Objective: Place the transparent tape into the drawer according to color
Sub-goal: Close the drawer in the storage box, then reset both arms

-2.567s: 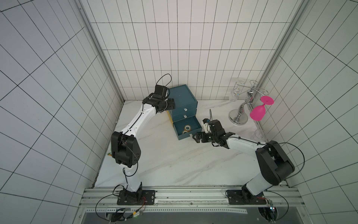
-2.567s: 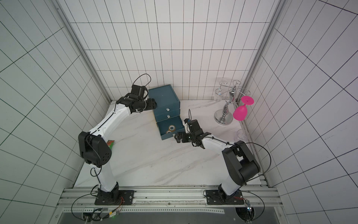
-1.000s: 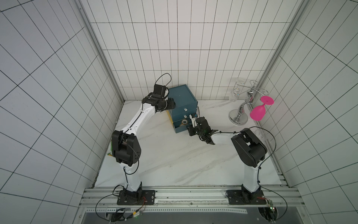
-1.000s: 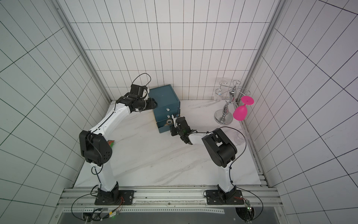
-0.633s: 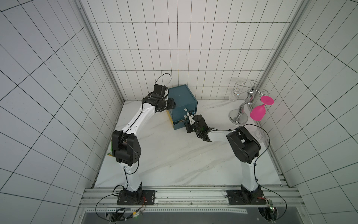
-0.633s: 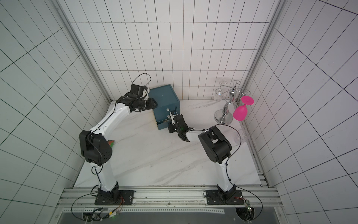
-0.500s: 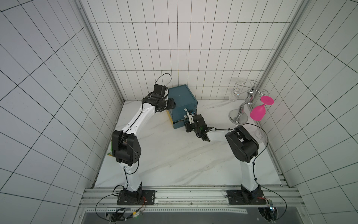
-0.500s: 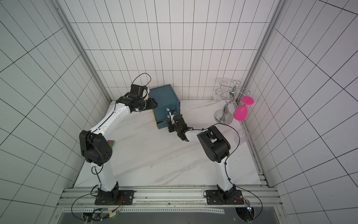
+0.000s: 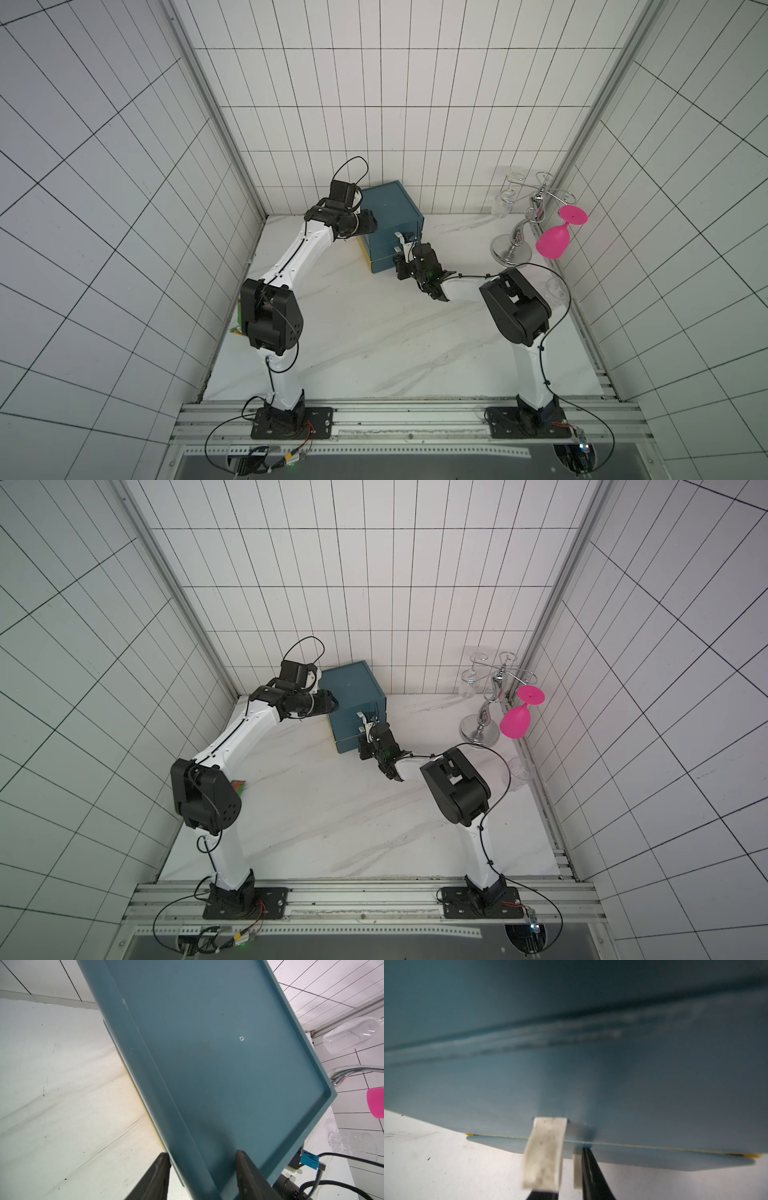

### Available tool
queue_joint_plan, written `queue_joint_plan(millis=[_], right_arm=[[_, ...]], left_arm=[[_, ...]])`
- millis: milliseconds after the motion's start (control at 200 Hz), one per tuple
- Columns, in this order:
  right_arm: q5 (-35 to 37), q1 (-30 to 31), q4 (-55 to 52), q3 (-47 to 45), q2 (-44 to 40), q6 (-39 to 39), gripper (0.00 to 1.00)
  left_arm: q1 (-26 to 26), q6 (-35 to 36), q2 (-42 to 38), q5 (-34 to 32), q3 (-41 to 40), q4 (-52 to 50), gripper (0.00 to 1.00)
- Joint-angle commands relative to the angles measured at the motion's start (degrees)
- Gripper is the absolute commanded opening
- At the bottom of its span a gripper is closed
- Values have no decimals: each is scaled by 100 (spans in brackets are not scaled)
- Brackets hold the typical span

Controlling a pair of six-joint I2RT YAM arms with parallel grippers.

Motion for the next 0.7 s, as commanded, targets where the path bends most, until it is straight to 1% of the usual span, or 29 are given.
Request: queue_joint_plan(millis=[0,65,165,225,335,385,505,575,605,695], right_arm=[[105,41,80,105,-17,111,23],[118,41,19,-127,-261,145,24],[114,38,-260,-550,-720,213,32],[61,32,-460,-819,-1012,269,42],[-91,23,-691,-1361,-1561,337,62],[-147,16,-867,-1566,-1833,349,69],[-202,-10,-1404,-1991,-2486,340,86],[-215,-75,-1666,-2279,-2897,332,96],[-239,-127,-1767,-2395,-3088,332,100],[-368,-369,-2082,-2756,-3663,317,99]], left_arm=[[10,127,131,15,-23,-333,53],[10,118,60,5,-80,-284,56],[10,92,-128,-4,-145,-215,63],[18,70,-277,4,-172,-219,71],[40,10,-632,-21,-317,-188,81],[45,-43,-864,-83,-492,-67,85],[62,-160,-1616,-240,-1317,520,92],[78,-202,-2127,-472,-2010,975,98],[84,-215,-2362,-587,-2322,1205,98],[149,-254,-3026,-909,-3192,1678,99]])
